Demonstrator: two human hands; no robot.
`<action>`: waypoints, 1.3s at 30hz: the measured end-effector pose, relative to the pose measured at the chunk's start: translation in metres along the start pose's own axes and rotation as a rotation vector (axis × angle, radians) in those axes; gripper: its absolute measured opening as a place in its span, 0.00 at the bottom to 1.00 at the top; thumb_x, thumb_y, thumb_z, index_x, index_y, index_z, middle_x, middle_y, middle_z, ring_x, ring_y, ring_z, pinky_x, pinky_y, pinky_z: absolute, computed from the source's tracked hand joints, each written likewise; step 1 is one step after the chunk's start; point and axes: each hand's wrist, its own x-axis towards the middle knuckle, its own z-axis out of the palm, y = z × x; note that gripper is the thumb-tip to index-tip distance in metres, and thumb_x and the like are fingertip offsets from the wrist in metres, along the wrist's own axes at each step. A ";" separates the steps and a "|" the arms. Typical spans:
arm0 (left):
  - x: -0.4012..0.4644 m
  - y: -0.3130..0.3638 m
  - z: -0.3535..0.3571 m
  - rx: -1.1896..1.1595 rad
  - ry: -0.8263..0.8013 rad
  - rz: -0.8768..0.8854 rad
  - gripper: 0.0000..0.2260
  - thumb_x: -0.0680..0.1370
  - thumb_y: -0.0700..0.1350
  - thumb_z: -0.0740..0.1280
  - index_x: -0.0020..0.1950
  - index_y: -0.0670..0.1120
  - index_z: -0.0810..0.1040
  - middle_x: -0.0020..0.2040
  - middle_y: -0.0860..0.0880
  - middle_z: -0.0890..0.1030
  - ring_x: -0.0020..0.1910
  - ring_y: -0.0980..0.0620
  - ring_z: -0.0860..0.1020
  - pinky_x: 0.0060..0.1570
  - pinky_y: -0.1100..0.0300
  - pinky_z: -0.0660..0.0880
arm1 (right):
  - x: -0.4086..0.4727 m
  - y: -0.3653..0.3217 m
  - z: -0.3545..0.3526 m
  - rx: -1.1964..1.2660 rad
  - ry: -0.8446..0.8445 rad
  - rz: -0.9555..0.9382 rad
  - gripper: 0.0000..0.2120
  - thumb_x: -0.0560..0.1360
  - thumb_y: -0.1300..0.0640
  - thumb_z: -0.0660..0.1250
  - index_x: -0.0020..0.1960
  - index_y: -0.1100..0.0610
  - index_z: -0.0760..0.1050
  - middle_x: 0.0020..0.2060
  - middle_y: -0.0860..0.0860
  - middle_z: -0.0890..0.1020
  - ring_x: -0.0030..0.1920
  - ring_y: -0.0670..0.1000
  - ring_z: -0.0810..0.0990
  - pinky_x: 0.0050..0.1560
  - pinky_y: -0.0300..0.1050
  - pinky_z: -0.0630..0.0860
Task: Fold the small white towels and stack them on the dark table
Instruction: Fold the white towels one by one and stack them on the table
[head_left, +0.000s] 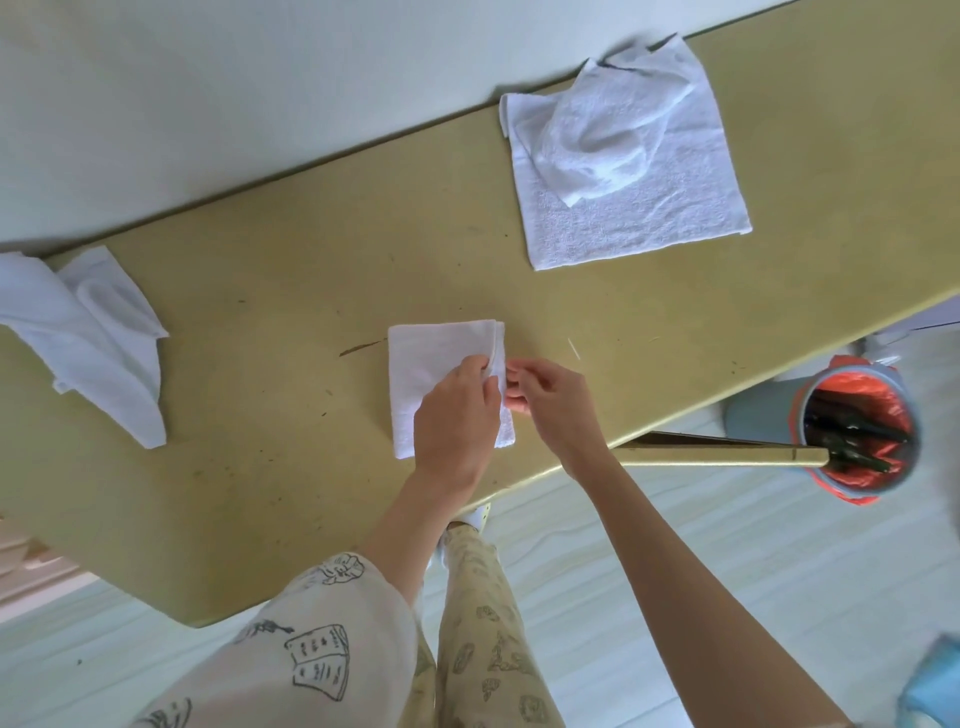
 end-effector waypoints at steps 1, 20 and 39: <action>0.000 0.001 0.000 -0.003 -0.001 0.004 0.12 0.81 0.44 0.56 0.62 0.43 0.73 0.49 0.46 0.80 0.47 0.45 0.78 0.43 0.52 0.73 | 0.000 0.000 0.000 0.001 -0.002 0.000 0.12 0.78 0.64 0.58 0.54 0.60 0.79 0.42 0.53 0.83 0.45 0.53 0.84 0.55 0.51 0.79; -0.029 -0.050 -0.016 0.171 0.158 0.372 0.11 0.73 0.36 0.67 0.55 0.45 0.79 0.46 0.47 0.78 0.47 0.46 0.75 0.45 0.53 0.73 | -0.014 -0.004 -0.006 -0.039 0.071 0.008 0.08 0.75 0.64 0.62 0.53 0.61 0.77 0.42 0.54 0.82 0.42 0.53 0.82 0.51 0.50 0.80; -0.036 -0.095 -0.014 0.266 0.098 0.551 0.20 0.68 0.32 0.71 0.55 0.52 0.79 0.58 0.50 0.69 0.59 0.44 0.69 0.52 0.48 0.73 | -0.030 0.002 0.007 -0.457 0.052 0.035 0.09 0.74 0.60 0.63 0.52 0.62 0.77 0.49 0.53 0.81 0.52 0.51 0.77 0.50 0.39 0.69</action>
